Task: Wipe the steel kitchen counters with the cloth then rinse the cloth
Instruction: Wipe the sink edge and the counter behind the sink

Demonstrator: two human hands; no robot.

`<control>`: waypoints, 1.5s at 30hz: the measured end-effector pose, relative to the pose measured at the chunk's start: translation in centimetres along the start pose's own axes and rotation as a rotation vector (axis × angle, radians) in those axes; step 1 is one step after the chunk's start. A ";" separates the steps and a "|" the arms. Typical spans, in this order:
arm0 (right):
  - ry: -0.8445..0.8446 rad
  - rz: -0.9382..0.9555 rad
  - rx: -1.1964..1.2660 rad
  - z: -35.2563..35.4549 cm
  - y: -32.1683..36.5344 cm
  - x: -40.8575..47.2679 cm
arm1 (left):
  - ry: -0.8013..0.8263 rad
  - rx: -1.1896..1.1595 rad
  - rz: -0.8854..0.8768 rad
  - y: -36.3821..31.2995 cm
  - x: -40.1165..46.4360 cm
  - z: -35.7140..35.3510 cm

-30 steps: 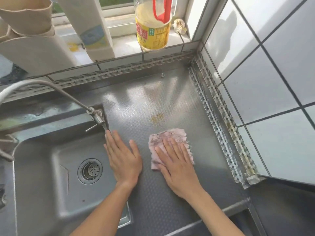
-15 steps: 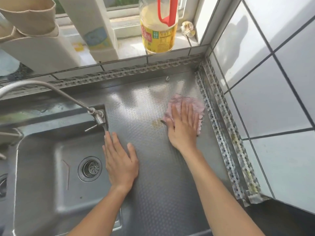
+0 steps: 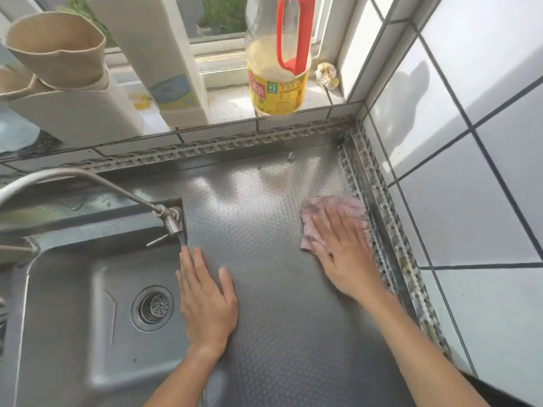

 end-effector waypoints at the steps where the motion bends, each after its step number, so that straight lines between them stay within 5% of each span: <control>1: -0.008 -0.076 0.009 0.7 -1.0 1.7 | 0.001 -0.001 0.002 0.0 0.0 0.0; 5: -0.034 -0.219 0.044 2.3 1.8 7.5 | 0.012 0.005 0.019 0.0 0.0 -0.1; 12: -0.047 0.357 -0.003 0.6 16.9 3.4 | 0.011 0.011 0.011 0.1 0.0 0.0; 17: 0.034 0.511 -0.094 0.0 12.3 0.5 | 0.002 0.000 0.010 0.2 0.0 -0.1; 21: 0.022 0.279 -0.060 2.0 8.4 5.3 | -0.006 0.004 0.016 0.3 0.1 -0.1; 26: -0.051 0.061 0.057 3.2 13.7 10.7 | -0.008 0.004 0.004 0.2 0.0 -0.3; 31: -0.060 0.317 -0.015 1.1 19.7 6.7 | -0.007 0.010 -0.018 0.2 0.0 -0.3; 37: 0.019 0.567 -0.105 -0.2 13.1 1.1 | -0.007 -0.013 -0.014 0.1 0.2 -0.1; 39: 0.024 0.502 -0.137 0.1 8.7 1.4 | -0.006 -0.022 -0.019 0.0 0.2 -0.1; 45: -0.006 -0.102 -0.010 2.1 -1.2 6.0 | 0.014 -0.024 -0.027 0.1 0.3 -0.4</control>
Point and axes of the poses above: each hand's wrist, its own x-axis towards the middle knuckle, its own z-axis out of the back of the hand, y = z × x, the point moved 10 cm from there along x, towards the middle knuckle, and after that the axes turned 11 degrees about -x, right-handed, at the moved point
